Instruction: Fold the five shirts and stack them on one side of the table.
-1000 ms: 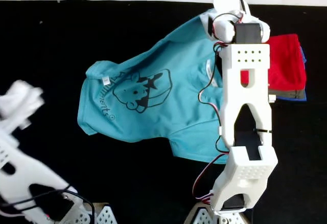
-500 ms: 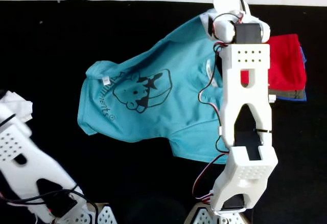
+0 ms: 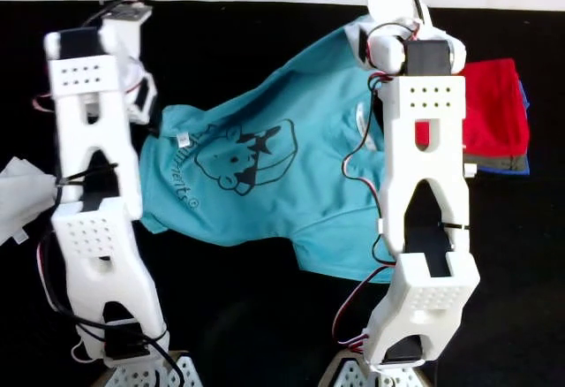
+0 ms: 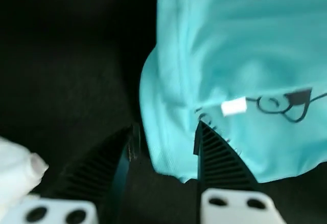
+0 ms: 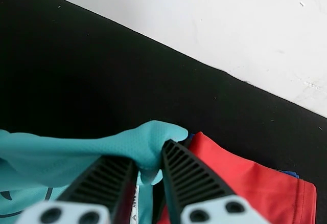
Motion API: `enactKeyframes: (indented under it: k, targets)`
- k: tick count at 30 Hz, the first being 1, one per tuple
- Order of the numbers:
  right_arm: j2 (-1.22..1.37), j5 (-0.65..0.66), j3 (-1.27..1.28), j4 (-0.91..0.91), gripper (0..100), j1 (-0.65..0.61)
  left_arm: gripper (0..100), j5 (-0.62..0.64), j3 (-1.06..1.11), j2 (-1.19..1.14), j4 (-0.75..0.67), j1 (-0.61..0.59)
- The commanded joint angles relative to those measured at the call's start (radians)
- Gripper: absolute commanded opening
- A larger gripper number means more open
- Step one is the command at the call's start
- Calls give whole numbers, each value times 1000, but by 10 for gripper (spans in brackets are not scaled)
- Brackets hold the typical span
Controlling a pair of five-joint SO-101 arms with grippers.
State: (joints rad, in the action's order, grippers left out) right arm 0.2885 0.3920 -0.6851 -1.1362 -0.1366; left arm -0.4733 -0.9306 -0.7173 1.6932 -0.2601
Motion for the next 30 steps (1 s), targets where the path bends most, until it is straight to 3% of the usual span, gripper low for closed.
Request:
enactKeyframes:
  k: [1,24,26,28,30]
  targets:
    - [-12,8,-59,-7,5,-10,185,20,-4,-21,-43,42]
    - [-10,9,-59,-7,5,-8,180,71,-5,-196,-325,104]
    - [-10,9,-59,-7,5,-8,133,97,-5,-197,-331,124]
    - [-10,9,-59,-7,5,-7,15,130,-13,-196,-339,136]
    - [-10,9,-59,-8,5,-4,24,158,-64,-196,-328,142]
